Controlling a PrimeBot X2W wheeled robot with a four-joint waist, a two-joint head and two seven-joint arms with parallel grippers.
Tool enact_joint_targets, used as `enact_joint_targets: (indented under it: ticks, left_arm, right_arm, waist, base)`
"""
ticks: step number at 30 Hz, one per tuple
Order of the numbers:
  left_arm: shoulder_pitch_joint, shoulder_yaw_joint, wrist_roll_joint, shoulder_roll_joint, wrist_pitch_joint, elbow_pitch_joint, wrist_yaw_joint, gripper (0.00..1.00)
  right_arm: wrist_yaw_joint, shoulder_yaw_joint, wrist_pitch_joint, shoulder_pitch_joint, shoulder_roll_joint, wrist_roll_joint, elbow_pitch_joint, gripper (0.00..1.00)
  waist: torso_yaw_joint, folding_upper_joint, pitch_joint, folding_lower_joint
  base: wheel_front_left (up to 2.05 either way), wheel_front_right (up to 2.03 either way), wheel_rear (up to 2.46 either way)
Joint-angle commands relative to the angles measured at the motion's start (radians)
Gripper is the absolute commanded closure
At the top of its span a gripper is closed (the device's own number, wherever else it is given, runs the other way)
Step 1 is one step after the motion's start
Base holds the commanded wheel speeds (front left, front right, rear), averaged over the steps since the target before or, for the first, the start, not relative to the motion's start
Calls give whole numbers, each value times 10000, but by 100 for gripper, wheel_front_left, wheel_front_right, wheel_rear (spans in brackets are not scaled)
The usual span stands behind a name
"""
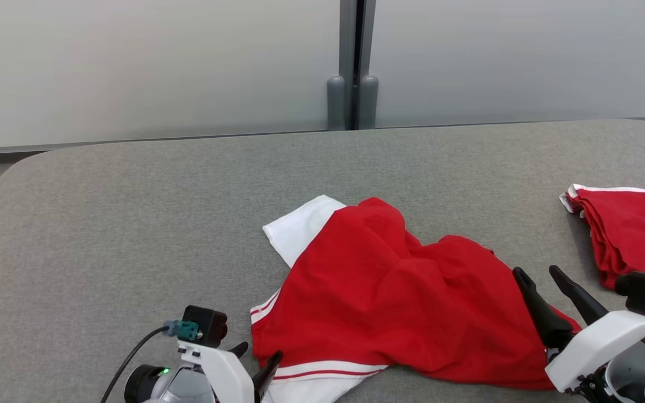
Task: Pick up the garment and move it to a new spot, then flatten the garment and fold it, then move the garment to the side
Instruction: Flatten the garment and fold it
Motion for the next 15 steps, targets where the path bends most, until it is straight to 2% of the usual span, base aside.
enact_joint_targets:
  ticks: [1, 5, 6, 8, 9, 15]
  left_arm:
    - [-246, -59, -157, 129, 272, 129, -43, 0]
    - [-595, -241, -332, 219, 691, 478, -31, 0]
    - [-660, -278, -350, 241, 718, 570, -32, 13]
    - [-783, -306, -416, 239, 659, 697, -35, 53]
    - [-860, -319, -453, 252, 598, 738, -34, 100]
    - [-1223, -510, -967, 484, 475, 406, -39, 100]
  right_arm:
    - [2, 23, -79, -118, 29, -57, 41, 0]
    - [2, 123, -144, -263, 65, -40, 114, 0]
    - [2, 125, -172, -280, 76, -35, 137, 0]
    - [2, 112, -232, -320, 79, -21, 180, 0]
    - [2, 104, -254, -348, 74, -33, 191, 0]
    - [2, 140, -398, -443, 103, 6, 256, 0]
  waist:
    - [-136, 0, 107, 0]
    - [-331, 0, 277, 0]
    - [-370, 0, 313, 0]
    - [-422, 0, 385, 0]
    - [-446, 0, 422, 0]
    - [-575, 0, 596, 0]
  base:
    - [0, 0, 0]
    - [0, 0, 0]
    - [0, 0, 0]
    - [0, 0, 0]
    - [0, 0, 0]
    - [0, 0, 0]
